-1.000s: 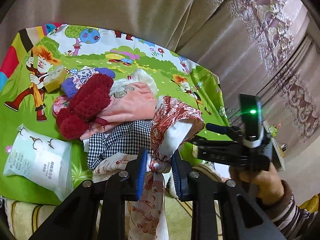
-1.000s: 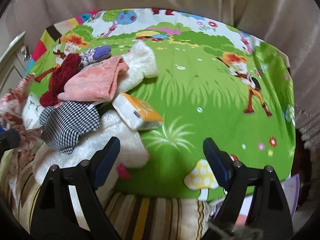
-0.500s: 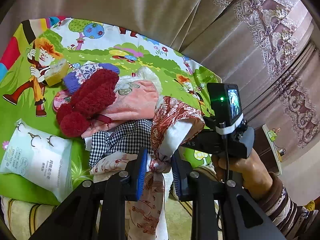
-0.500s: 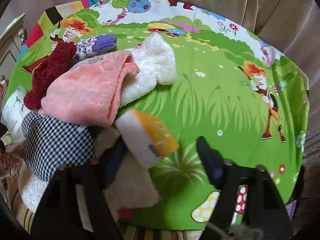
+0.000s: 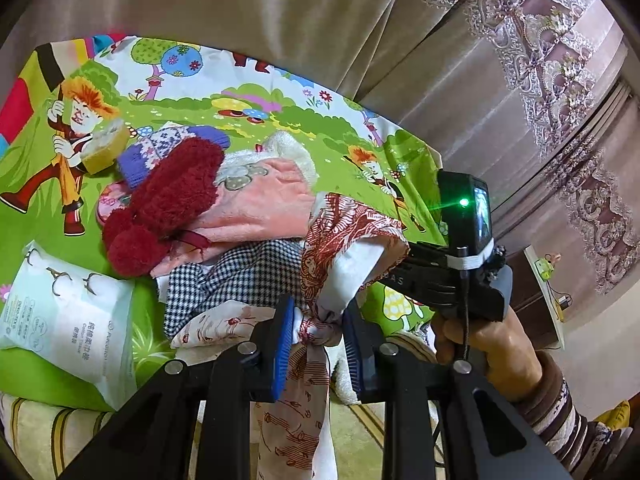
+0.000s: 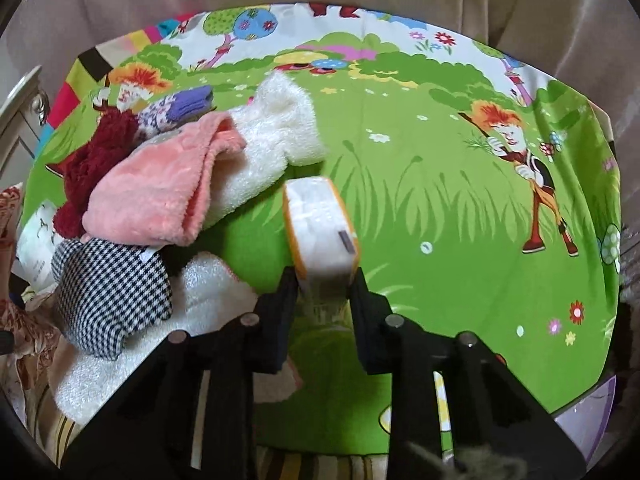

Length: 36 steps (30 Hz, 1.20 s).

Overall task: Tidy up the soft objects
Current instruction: 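Grasp the white floral scarf with the left tool while the right tool grasps the orange-white box, then carry the scarf and orange-white box into the purple-rimmed box and release both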

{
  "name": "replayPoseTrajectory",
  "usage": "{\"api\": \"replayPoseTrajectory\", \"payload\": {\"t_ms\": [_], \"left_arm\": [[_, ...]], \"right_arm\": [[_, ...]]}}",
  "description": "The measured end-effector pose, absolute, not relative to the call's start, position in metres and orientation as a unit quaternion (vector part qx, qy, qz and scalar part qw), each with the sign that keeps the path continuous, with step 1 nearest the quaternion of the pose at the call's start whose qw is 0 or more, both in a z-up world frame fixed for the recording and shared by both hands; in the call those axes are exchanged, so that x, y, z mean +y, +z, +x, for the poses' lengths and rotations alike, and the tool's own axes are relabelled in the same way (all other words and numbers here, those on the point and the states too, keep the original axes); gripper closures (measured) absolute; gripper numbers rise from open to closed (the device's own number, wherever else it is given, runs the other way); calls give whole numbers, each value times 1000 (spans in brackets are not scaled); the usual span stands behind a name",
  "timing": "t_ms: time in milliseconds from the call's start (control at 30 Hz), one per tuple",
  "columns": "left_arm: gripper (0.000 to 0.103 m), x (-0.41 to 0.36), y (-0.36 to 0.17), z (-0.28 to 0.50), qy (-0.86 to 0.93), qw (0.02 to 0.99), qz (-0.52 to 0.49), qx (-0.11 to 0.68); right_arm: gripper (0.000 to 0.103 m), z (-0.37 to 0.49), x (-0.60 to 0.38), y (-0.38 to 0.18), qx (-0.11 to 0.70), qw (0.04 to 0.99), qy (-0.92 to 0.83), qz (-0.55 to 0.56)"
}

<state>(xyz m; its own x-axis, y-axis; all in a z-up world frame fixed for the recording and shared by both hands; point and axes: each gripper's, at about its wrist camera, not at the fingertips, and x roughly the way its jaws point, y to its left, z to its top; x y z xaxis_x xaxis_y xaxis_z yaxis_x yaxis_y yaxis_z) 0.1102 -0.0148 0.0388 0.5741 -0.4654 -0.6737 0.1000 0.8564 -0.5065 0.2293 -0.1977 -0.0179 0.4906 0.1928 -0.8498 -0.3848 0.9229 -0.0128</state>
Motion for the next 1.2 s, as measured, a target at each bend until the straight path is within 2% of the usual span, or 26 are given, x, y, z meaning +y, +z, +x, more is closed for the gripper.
{"api": "replayPoseTrajectory", "payload": {"t_ms": [633, 1200], "left_arm": [[78, -53, 51, 109, -200, 857, -199, 432], [78, -160, 52, 115, -298, 810, -189, 468]], "right_arm": [[74, 176, -277, 14, 460, 877, 138, -28], [74, 97, -378, 36, 449, 891, 61, -2]]}}
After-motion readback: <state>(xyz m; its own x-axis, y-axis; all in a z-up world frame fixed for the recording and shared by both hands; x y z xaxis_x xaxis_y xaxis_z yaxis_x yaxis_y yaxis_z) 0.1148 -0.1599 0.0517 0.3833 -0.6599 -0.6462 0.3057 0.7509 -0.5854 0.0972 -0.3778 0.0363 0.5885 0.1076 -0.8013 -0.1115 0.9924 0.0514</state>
